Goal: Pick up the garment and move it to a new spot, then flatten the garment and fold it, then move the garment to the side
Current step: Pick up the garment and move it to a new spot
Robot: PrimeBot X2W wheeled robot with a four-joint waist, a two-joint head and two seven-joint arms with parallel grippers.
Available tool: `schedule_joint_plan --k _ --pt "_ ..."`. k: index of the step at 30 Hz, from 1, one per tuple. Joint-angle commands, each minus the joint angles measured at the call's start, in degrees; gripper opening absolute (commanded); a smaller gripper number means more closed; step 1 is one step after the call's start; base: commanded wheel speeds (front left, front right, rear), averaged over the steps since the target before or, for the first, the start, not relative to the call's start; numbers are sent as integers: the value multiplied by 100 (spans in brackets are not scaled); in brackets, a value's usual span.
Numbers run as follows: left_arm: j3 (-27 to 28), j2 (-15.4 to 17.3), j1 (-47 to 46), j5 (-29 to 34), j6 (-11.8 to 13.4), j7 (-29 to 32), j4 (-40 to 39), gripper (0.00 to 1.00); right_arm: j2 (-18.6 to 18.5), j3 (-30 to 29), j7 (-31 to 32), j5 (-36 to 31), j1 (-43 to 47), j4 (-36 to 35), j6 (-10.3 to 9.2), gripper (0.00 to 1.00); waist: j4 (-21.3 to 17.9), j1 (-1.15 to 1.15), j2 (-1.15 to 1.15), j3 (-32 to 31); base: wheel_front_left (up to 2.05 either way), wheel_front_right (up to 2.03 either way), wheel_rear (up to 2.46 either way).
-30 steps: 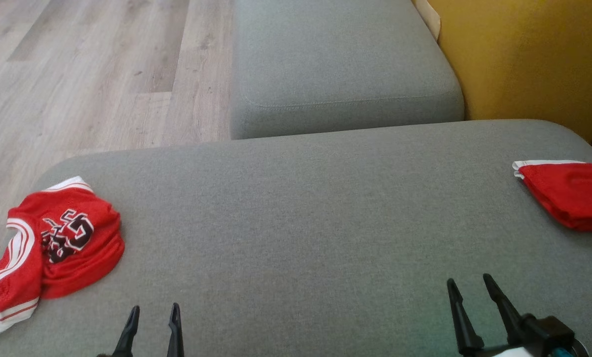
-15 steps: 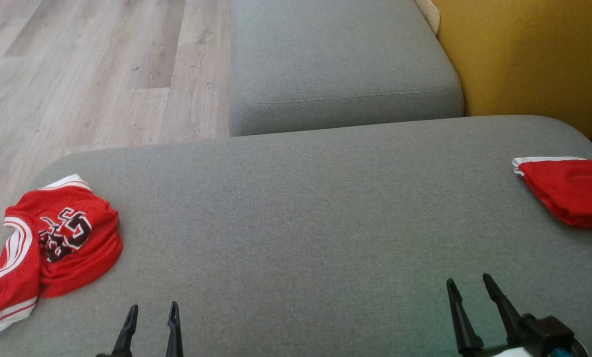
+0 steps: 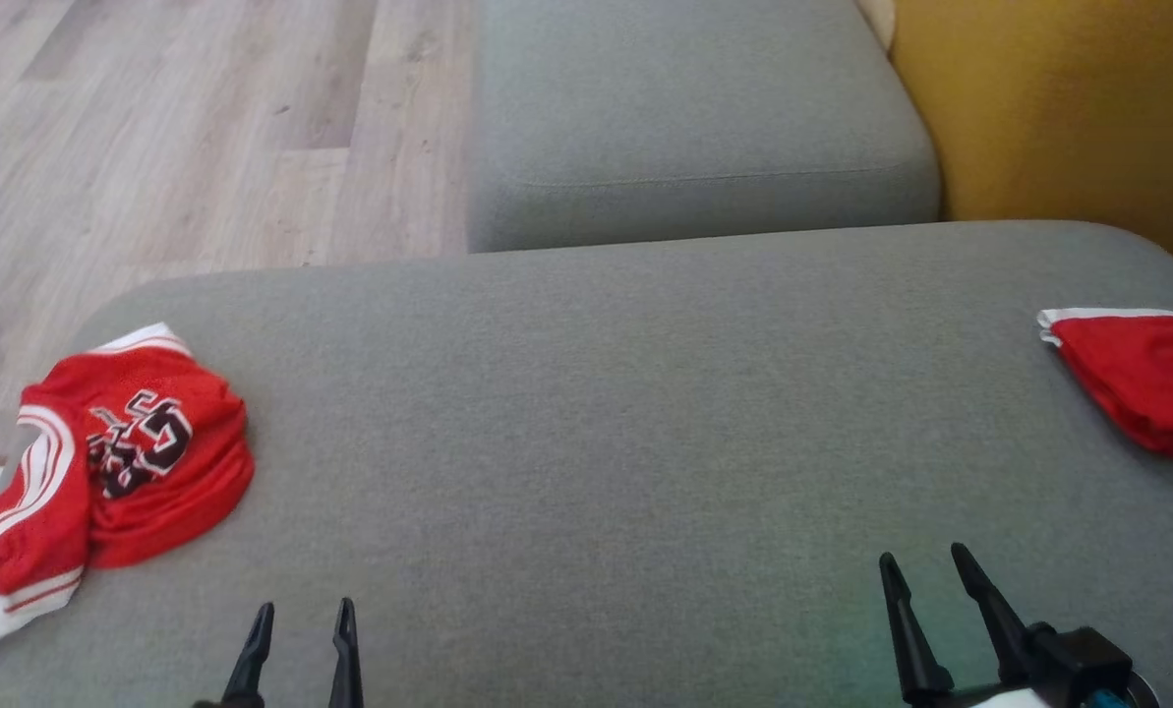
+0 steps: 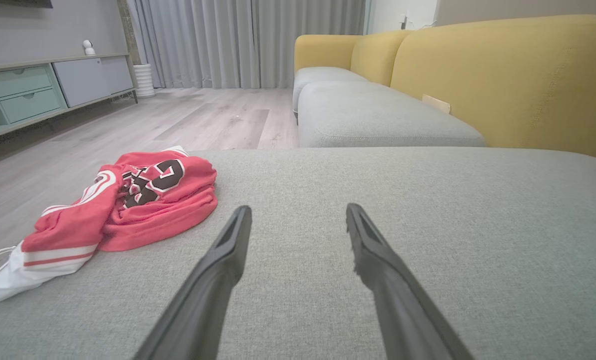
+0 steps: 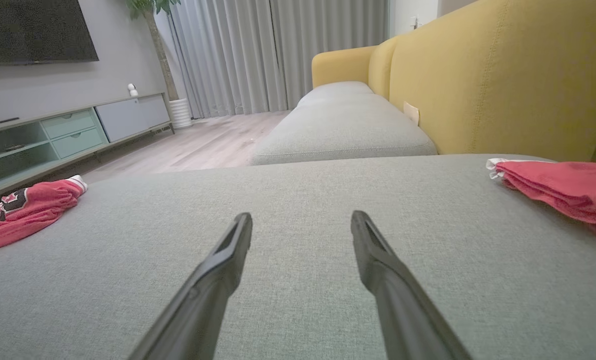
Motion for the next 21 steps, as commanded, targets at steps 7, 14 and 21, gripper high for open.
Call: schedule_joint_plan --k 7,14,21 --pt "246 -11 -315 82 -41 -34 -269 100 13 125 -63 -5 -203 -196 -5 100 414 0 0 112 0 0 0" --pt "295 -11 -391 114 -36 -34 -431 100 38 162 -63 -17 -206 -199 -5 100 1211 0 0 301 0 0 0" --pt "474 -5 -444 178 -63 -34 -661 100 -47 120 -63 39 -290 -220 -5 100 2108 0 0 531 0 0 0"
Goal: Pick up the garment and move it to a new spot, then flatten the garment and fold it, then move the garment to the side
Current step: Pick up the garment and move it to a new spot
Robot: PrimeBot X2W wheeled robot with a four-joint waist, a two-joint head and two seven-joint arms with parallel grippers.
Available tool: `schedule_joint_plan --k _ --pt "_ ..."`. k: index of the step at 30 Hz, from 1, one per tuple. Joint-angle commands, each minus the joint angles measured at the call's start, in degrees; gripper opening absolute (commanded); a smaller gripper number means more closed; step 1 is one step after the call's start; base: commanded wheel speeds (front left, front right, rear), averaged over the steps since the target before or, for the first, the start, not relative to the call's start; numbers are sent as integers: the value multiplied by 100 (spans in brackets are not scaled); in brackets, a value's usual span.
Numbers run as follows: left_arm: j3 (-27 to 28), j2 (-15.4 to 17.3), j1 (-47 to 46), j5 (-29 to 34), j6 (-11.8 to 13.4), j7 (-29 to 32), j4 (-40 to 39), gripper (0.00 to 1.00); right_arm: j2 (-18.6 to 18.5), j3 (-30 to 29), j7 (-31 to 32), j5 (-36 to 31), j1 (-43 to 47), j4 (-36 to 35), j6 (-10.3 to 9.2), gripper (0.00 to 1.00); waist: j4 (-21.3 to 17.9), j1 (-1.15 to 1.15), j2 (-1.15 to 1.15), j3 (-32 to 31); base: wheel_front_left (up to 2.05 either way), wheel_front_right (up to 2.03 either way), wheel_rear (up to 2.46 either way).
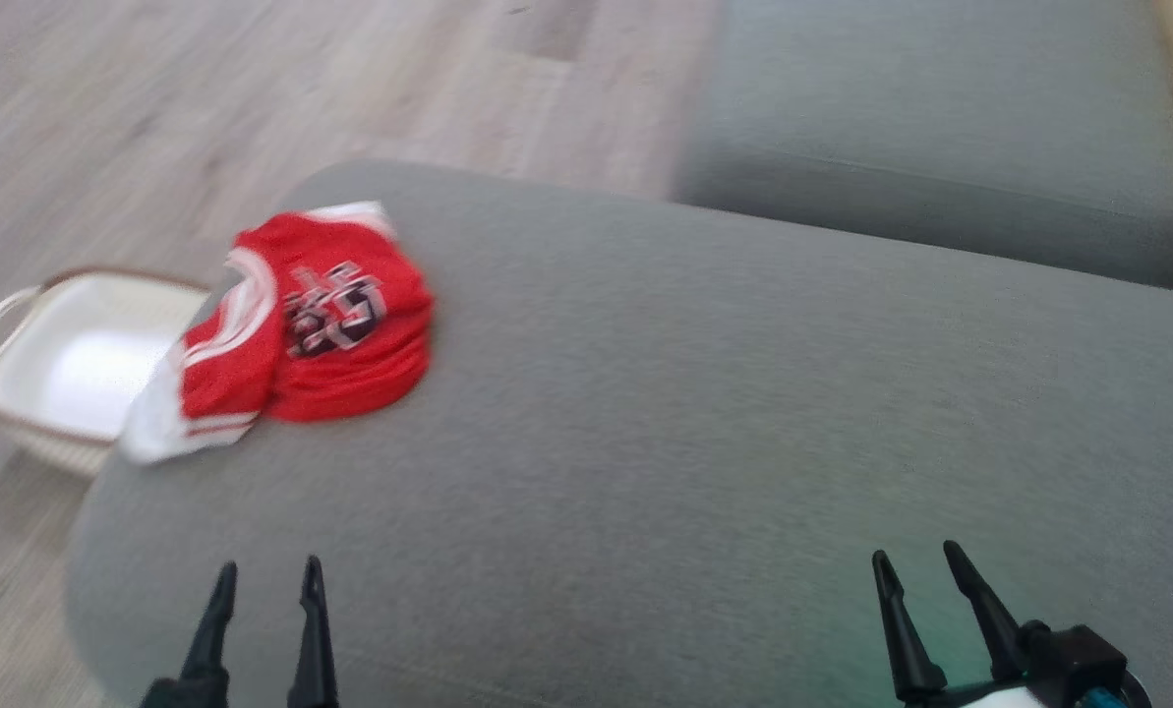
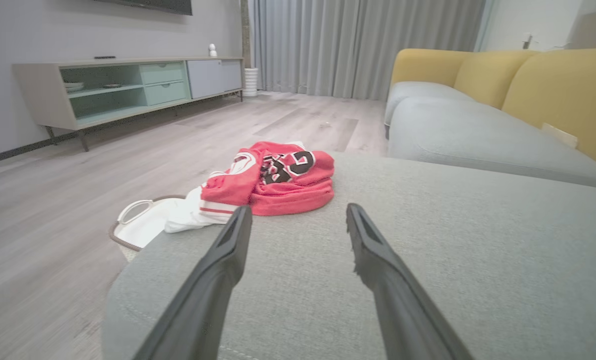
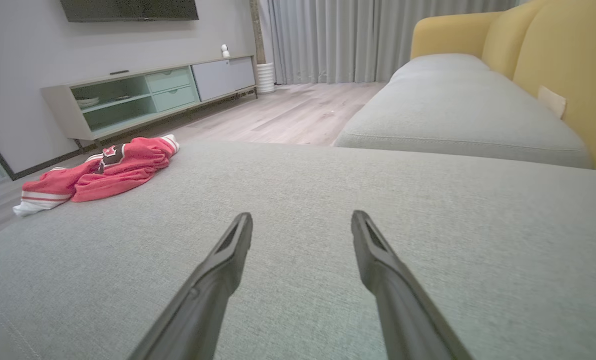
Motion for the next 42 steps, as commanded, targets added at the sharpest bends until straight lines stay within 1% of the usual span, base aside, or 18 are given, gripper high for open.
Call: schedule_joint_plan --k 1,6,8,12,15,16,20,22,24,27,30,33,36,42 --pt "223 -14 -361 83 -17 -34 -281 100 -136 81 -63 24 -278 -216 -5 100 474 0 0 198 0 0 0" --pt "259 -15 -378 100 16 -34 -478 100 -240 -13 -63 9 -281 -250 -5 100 770 0 0 376 0 0 0" --pt "306 -15 -423 91 27 -34 -571 100 -303 -12 -63 12 -293 -273 -5 100 808 0 0 495 0 0 0" --pt "466 22 -786 63 -16 -34 -737 100 -553 0 -63 82 -390 -355 -5 100 807 0 0 870 0 0 0" --pt "575 112 -1331 108 -69 -34 -786 100 -834 51 -63 113 -494 -422 -5 100 705 0 0 1233 0 0 0" --pt "575 112 -1331 108 -69 -34 -786 100 -834 51 -63 113 -494 -422 -5 100 705 0 0 1233 0 0 0" --pt "675 353 -2409 136 -238 -34 -683 100 -1274 84 -63 183 -724 -527 -5 100 487 0 0 1771 0 0 0" --pt "663 512 -3021 190 -348 -34 -460 100 -1487 55 -63 211 -829 -588 -5 100 381 0 0 2018 0 0 0" --pt "680 680 -3637 200 -458 -34 -80 100 -1688 22 -63 240 -902 -648 -5 100 279 0 0 2243 0 0 0" --pt "763 947 -4465 188 -571 13 846 100 -1958 -32 -63 276 -963 -751 -5 100 119 0 0 2543 0 0 0" --pt "821 1158 -5243 111 -695 343 1853 100 -2161 -152 -63 310 -964 -854 -5 100 -2 0 0 2796 0 0 0" --pt "946 1358 -5847 -106 -865 733 2896 100 -2305 -241 -63 333 -961 -962 -5 100 -128 0 0 3039 0 0 0" --pt "1094 1556 -6238 -292 -945 924 3809 100 -2409 -275 -63 360 -1000 -1080 -5 100 -271 0 0 3256 0 0 0" --pt "1201 1755 -6591 -486 -995 1291 5330 100 -2575 -399 -63 398 -905 -1239 -5 100 -461 0 0 3543 0 0 0"
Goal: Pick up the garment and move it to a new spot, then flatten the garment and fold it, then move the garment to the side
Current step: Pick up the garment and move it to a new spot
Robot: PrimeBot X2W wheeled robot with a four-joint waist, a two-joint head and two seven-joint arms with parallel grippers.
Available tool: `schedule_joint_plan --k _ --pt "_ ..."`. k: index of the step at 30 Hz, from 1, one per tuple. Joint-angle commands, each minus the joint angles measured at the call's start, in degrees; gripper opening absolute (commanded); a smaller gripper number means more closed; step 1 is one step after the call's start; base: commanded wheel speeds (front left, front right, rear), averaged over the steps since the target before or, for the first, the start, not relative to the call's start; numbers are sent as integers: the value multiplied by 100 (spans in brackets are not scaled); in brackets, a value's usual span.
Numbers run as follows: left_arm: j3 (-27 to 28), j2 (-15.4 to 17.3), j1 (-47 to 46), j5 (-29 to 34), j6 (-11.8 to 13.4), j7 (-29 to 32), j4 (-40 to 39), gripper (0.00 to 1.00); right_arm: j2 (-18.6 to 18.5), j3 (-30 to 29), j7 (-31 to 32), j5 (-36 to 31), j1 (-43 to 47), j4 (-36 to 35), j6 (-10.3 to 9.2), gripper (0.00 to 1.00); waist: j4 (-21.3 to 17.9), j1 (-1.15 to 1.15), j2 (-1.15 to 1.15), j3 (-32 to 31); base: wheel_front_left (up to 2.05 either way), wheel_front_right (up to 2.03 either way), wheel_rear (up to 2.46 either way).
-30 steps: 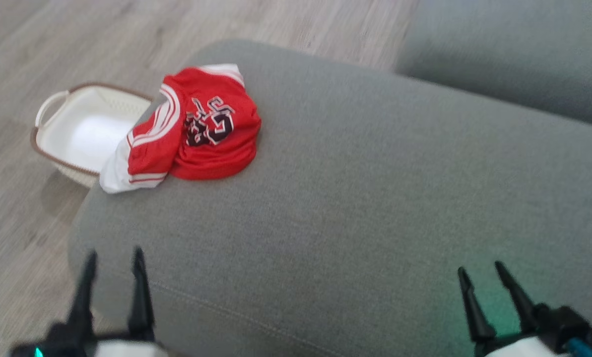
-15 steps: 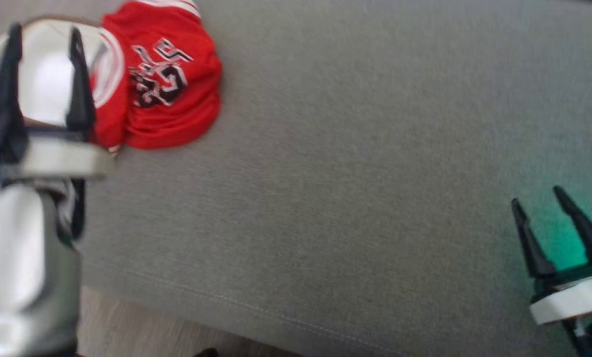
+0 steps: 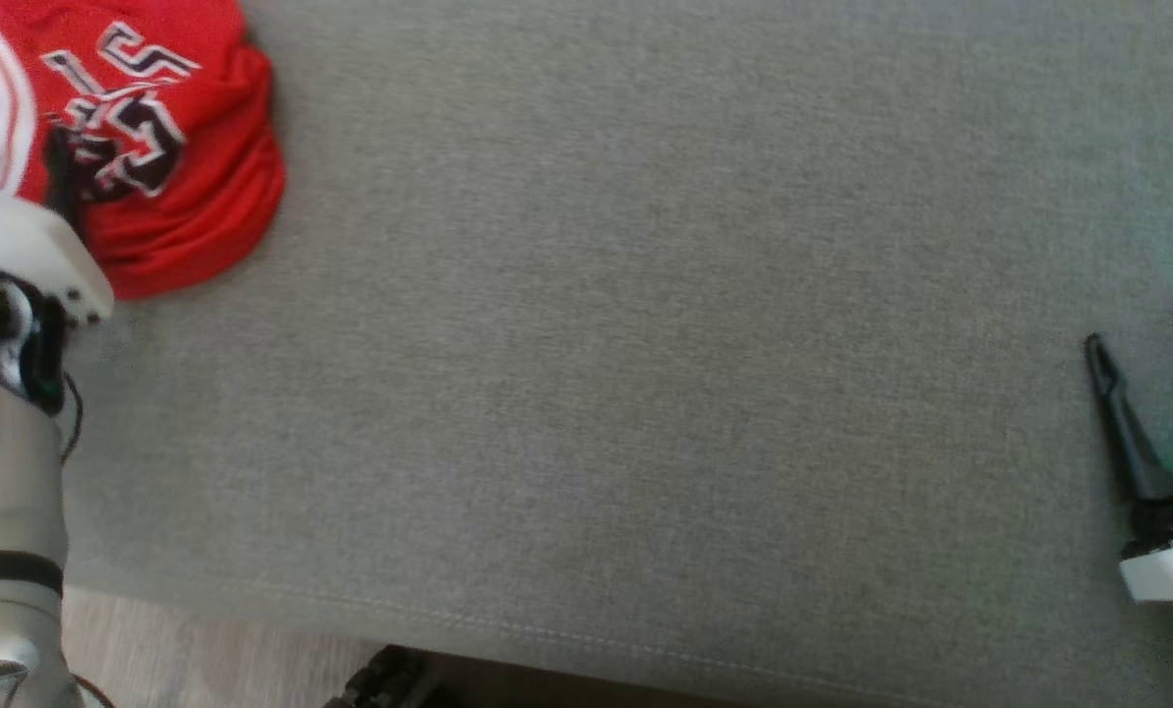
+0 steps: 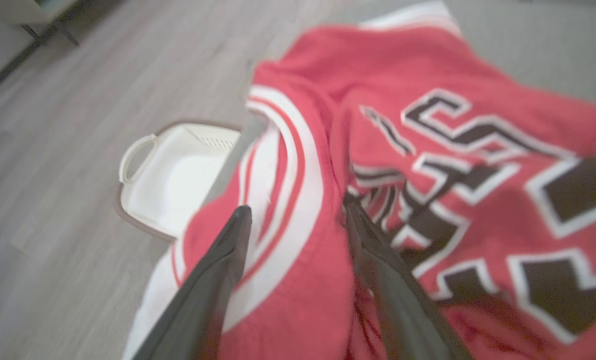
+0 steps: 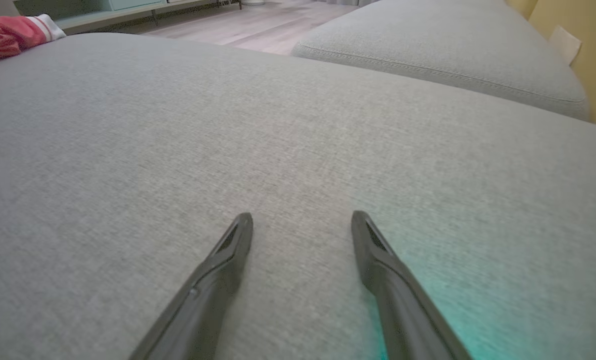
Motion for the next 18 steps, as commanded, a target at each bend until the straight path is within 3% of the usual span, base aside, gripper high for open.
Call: schedule_joint_plan --k 1,6,7,8,14,18 --pt "169 434 -191 -3 -1 38 35 100 -217 3 -47 49 90 -142 -5 100 -137 -1 0 146 0 0 0" --pt "144 588 -233 48 121 -375 628 97 -253 -15 -47 60 161 -188 -5 100 -311 -1 0 122 0 0 0" --pt "135 621 -214 64 143 -566 684 42 -240 -16 -47 61 162 -185 -5 100 -341 -1 0 96 0 0 0" --pt "139 643 -197 68 179 -776 730 0 -224 -14 -47 63 166 -180 -5 100 -360 -1 0 65 0 0 0" --pt "2 763 -224 190 146 -1304 538 0 -25 134 -47 58 189 -56 -5 100 -425 -1 0 -378 0 0 0" --pt "-138 912 -196 325 28 -1326 -276 0 228 392 -47 48 95 88 -5 100 -575 -1 0 -884 0 0 0"
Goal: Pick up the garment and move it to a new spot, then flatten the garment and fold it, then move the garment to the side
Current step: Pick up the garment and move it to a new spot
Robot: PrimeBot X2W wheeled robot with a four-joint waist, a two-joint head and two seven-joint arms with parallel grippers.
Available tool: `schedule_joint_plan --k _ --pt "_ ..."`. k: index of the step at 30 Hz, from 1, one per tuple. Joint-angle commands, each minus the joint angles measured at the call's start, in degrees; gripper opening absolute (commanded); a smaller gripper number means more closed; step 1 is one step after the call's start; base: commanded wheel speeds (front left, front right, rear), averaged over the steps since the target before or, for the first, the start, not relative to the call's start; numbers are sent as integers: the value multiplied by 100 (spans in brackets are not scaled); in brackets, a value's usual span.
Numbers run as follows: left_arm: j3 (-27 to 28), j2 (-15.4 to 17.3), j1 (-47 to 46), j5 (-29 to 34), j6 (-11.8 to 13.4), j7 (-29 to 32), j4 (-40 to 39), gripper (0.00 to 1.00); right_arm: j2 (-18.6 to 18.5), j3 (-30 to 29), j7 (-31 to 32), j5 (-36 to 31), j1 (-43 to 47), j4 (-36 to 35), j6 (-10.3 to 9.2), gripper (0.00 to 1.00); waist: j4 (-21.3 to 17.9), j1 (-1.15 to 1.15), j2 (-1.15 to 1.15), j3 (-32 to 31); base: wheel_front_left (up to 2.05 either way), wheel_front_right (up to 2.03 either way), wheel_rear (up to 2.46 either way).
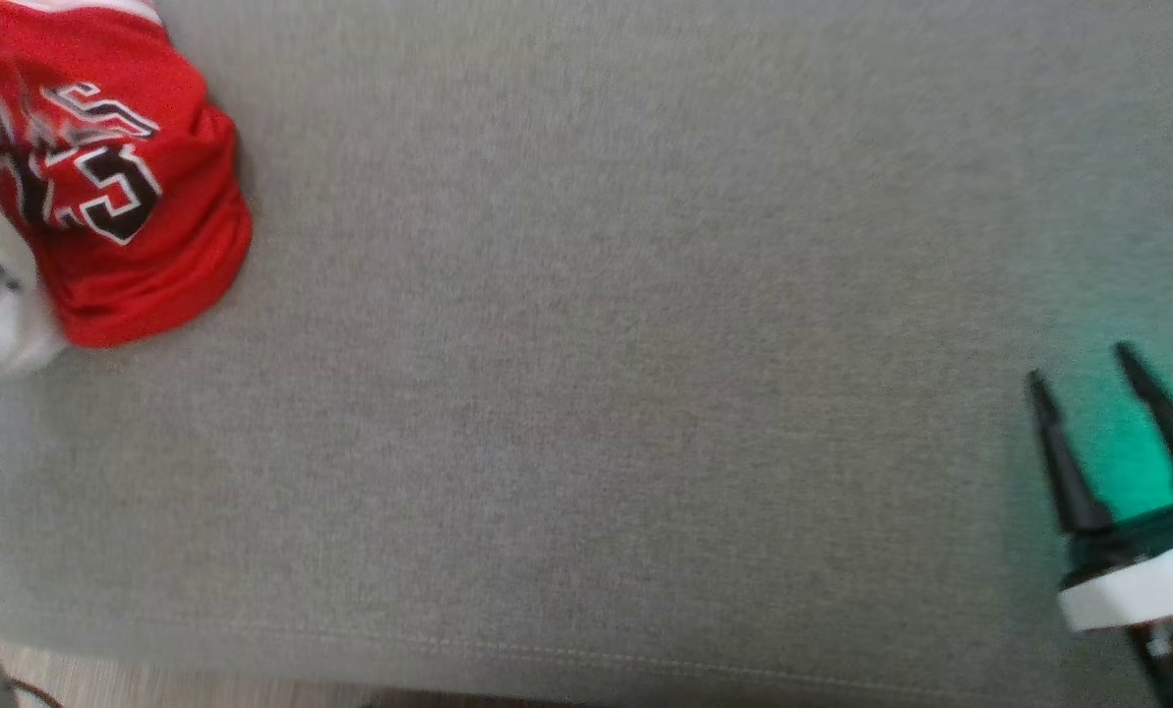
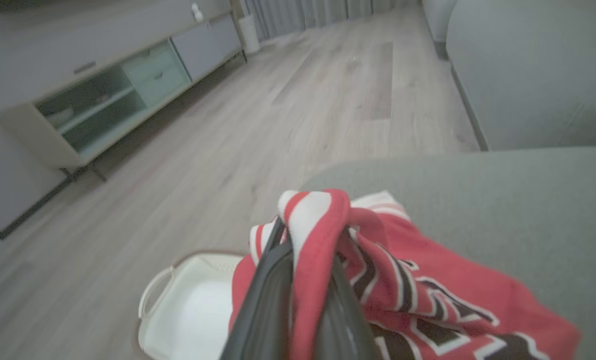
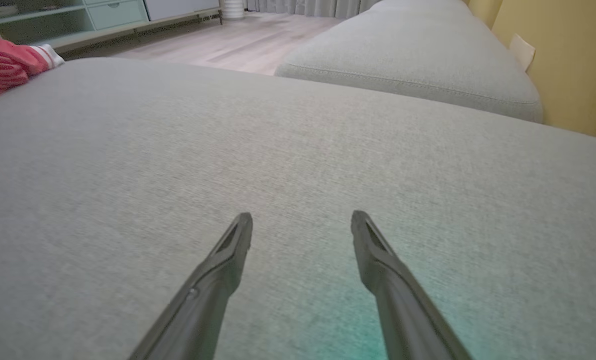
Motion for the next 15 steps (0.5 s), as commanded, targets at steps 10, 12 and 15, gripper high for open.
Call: schedule_joint_plan --k 10,12,15 --pt "-441 663 -76 186 -276 2 -1943 0 625 671 -32 6 -81 331 -5 100 -858 -1 0 -1725 0 0 0" --pt "-612 686 -152 133 -309 199 -2198 0 769 733 -32 -1 -37 391 -5 100 -1088 -1 0 -2007 0 0 0" --pt "-888 730 -282 9 -334 594 -2469 0 969 788 -32 10 18 401 -5 100 -1476 -1 0 -2333 0 0 0"
